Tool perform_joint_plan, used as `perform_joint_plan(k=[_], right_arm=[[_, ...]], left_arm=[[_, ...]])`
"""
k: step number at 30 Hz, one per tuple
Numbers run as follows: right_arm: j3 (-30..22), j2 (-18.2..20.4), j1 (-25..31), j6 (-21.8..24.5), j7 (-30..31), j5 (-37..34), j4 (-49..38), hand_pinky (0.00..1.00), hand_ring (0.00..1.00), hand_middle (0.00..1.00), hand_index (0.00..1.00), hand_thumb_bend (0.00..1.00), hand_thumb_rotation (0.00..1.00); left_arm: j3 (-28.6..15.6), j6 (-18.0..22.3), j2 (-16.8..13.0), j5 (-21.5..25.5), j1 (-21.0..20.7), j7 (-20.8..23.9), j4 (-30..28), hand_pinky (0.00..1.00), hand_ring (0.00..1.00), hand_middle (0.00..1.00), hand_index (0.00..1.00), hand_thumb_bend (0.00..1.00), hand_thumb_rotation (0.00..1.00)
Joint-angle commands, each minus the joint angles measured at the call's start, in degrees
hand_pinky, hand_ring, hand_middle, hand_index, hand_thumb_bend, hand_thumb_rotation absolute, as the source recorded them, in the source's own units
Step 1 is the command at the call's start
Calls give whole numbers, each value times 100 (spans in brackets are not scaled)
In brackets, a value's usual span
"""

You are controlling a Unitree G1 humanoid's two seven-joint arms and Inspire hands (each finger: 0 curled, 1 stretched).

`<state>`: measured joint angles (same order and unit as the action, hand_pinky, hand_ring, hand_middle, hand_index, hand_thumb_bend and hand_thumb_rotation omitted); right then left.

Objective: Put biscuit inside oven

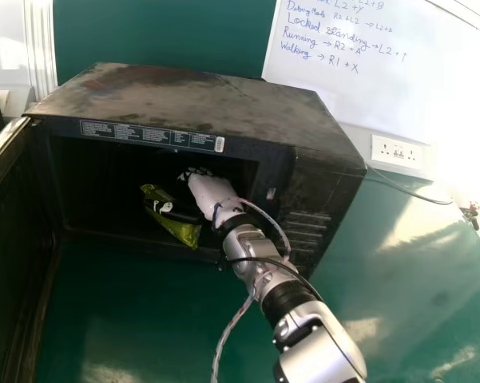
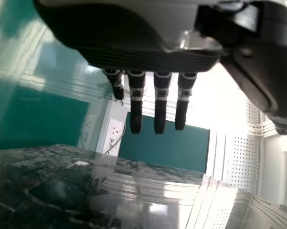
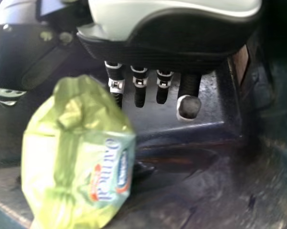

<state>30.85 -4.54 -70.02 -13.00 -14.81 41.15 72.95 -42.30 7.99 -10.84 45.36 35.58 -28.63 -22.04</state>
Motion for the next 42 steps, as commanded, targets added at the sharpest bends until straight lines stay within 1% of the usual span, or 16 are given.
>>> perform_joint_plan(k=[1, 4, 9, 14, 16, 19, 23, 29, 31, 33, 37, 42], right_arm=[[-12, -186, 244, -32, -90, -28, -146, 0, 100, 98, 77, 100, 54], [-22, -304, 480, -187, -230, -28, -371, 0, 100, 98, 76, 100, 54], [-73, -543, 804, -436, -355, -44, -847, 0, 100, 98, 77, 100, 54], [-141, -775, 1131, -535, -246, -66, -1569, 0, 100, 97, 77, 100, 55], [-186, -875, 1323, -537, -171, -73, -1968, 0, 100, 97, 77, 100, 56], [-280, -1051, 1704, -520, -25, -71, -2694, 0, 100, 98, 77, 100, 56], [-457, -1281, 2290, -421, 352, -144, -3763, 0, 100, 99, 79, 100, 55], [-764, -1558, 3149, -285, 866, -243, -5283, 0, 100, 99, 82, 100, 57], [-891, -1643, 3386, -286, 1005, -310, -5696, 0, 100, 99, 83, 100, 57], [-1019, -1731, 3585, -253, 1165, -369, -6074, 0, 100, 100, 85, 100, 61], [-1262, -1874, 3896, -294, 1352, -457, -6600, 0, 100, 100, 88, 100, 62], [-1519, -2021, 4250, -278, 1702, -680, -7158, 0, 100, 100, 89, 100, 64]], left_arm=[[-24, -43, 27, 62, 117, -16, -29, 72, 81, 85, 83, 89, 96], [-43, -42, 12, 61, 100, -42, -1, 70, 79, 85, 82, 89, 95], [-64, -16, -5, 73, 66, -102, 59, 71, 78, 84, 82, 88, 93], [-40, -42, 14, 58, 52, -42, 38, 73, 79, 85, 83, 89, 95], [-43, -23, -6, 60, 35, -90, 73, 73, 79, 84, 83, 90, 95], [-60, -33, -19, 145, 9, -153, 120, 73, 79, 84, 82, 90, 95], [-62, -63, -11, 199, 6, -135, 98, 74, 80, 84, 82, 91, 95], [-99, 57, 22, 178, -129, -145, 259, 76, 81, 85, 82, 91, 94], [-111, 151, 30, 76, -172, -117, 310, 77, 82, 85, 81, 91, 93], [-121, 321, 25, -124, -226, -107, 395, 77, 82, 85, 81, 90, 92], [-102, 460, -7, -248, -294, -112, 510, 75, 81, 85, 81, 90, 93], [-76, 432, -33, -214, -352, -99, 554, 77, 83, 85, 82, 91, 94]])
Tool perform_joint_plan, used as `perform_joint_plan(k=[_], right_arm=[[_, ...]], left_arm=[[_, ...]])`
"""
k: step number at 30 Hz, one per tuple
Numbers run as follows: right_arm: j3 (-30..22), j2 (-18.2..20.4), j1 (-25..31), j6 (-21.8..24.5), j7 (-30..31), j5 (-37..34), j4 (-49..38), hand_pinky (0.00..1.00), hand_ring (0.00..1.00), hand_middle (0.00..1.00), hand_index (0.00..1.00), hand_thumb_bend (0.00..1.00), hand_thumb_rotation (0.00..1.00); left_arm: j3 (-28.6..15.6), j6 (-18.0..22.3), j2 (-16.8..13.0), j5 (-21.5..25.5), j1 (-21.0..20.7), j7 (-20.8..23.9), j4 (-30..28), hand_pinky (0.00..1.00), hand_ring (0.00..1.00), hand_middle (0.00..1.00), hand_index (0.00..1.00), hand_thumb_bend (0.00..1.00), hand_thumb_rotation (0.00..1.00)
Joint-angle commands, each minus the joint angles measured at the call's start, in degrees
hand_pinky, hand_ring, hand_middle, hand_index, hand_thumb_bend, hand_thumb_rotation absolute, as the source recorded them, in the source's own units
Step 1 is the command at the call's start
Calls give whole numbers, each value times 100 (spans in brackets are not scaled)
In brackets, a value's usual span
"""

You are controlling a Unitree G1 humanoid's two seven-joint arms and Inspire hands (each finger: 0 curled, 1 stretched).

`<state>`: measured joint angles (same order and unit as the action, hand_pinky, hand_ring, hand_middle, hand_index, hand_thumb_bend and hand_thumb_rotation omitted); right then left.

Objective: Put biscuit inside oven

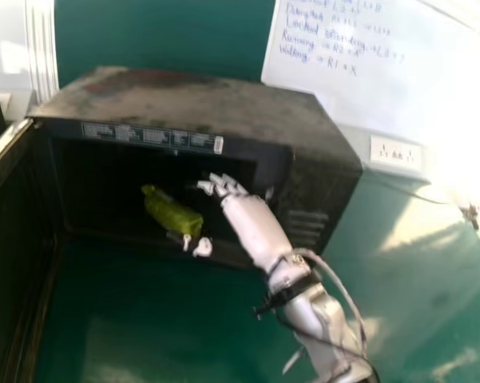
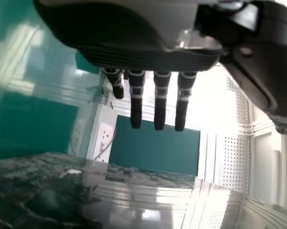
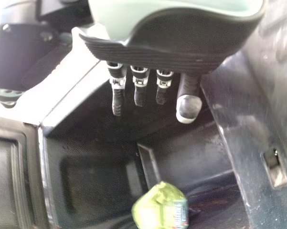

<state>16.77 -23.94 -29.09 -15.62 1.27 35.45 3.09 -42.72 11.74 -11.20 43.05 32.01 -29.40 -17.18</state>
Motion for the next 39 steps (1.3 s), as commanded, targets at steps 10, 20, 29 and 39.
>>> perform_joint_plan(k=[10, 20, 29, 39], right_arm=[[-586, -377, 1017, -191, 465, -385, -1147, 0, 100, 100, 92, 100, 76], [-931, -500, 1708, -455, 633, -619, -1639, 0, 100, 100, 93, 100, 88], [-1127, -482, 2278, -479, 819, -954, -2095, 0, 100, 100, 92, 100, 87], [-1310, 21, 2752, -1041, 1072, -3013, -1828, 0, 100, 100, 93, 100, 84]], left_arm=[[-6, 111, 5, -413, 34, 260, -71, 78, 83, 84, 81, 92, 94], [-9, 79, -45, -309, 18, 210, 13, 77, 82, 85, 81, 92, 93], [24, 63, -23, -400, 32, 292, -71, 77, 82, 85, 82, 90, 96], [45, 216, -92, -461, 0, 65, 20, 77, 83, 85, 86, 82, 100]])
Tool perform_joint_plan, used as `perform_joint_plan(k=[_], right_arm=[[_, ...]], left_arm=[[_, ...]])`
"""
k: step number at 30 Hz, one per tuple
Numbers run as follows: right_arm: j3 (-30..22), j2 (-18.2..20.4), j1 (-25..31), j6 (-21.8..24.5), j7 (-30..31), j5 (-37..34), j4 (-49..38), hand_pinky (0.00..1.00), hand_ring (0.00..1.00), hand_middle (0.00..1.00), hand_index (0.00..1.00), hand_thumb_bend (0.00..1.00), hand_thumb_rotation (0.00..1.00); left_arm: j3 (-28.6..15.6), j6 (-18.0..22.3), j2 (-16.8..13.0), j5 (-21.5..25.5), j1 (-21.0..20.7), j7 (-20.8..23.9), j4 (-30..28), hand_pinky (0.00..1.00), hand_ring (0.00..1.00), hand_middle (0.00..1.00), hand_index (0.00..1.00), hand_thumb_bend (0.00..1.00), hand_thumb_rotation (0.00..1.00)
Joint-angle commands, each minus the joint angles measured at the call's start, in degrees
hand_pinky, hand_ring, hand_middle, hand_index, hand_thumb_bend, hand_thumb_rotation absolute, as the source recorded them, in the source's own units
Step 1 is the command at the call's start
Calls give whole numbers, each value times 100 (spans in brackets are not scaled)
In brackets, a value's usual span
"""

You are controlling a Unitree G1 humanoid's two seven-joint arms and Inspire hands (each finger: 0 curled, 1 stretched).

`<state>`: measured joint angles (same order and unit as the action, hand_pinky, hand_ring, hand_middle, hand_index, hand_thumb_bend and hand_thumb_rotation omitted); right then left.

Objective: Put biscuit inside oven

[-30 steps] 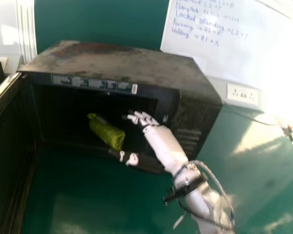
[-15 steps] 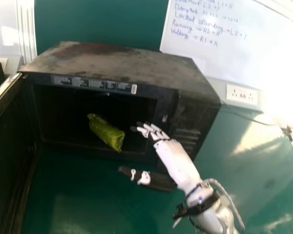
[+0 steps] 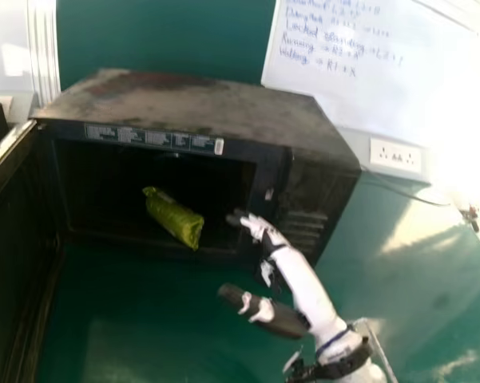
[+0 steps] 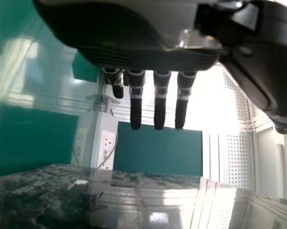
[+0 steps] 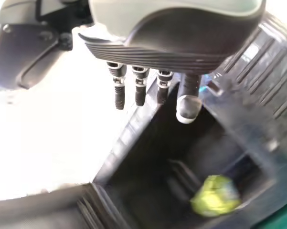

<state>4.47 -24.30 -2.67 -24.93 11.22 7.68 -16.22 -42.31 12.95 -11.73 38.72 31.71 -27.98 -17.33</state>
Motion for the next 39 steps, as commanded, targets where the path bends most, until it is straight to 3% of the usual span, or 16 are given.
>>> perform_joint_plan(k=[1, 9, 14, 18, 22, 31, 39], right_arm=[[-99, 78, 143, -147, 119, -360, 136, 0, 100, 100, 93, 100, 84], [-339, 38, 634, 223, 800, -1731, -118, 0, 100, 100, 93, 100, 87], [-596, -94, 913, 732, 1399, -2728, -243, 0, 100, 100, 95, 100, 86], [-804, -40, 1042, 999, 1603, -3122, -339, 0, 100, 100, 96, 100, 83], [-994, 37, 1145, 1177, 1737, -3430, -329, 0, 100, 100, 100, 100, 85], [-1573, 250, 1340, 1816, 2068, -4600, -104, 0, 100, 100, 100, 100, 87], [-2074, 437, 1273, 2458, 2056, -5140, 274, 0, 100, 100, 100, 100, 87]], left_arm=[[-2, 107, -47, -44, 31, -88, 47, 75, 82, 85, 85, 81, 100], [-14, 619, -149, -259, -81, -482, 412, 77, 85, 86, 86, 79, 100], [-15, 1203, -190, -596, -180, -624, 720, 89, 92, 90, 89, 86, 100], [45, 1535, -203, -834, -213, -599, 847, 92, 94, 91, 90, 85, 100], [54, 2395, -243, -1361, -391, -623, 1216, 93, 94, 92, 91, 83, 100], [147, 3695, -418, -2253, -489, -328, 1725, 98, 99, 97, 94, 88, 100], [386, 5073, -1085, -2213, -741, -409, 2825, 100, 100, 100, 98, 92, 100]])
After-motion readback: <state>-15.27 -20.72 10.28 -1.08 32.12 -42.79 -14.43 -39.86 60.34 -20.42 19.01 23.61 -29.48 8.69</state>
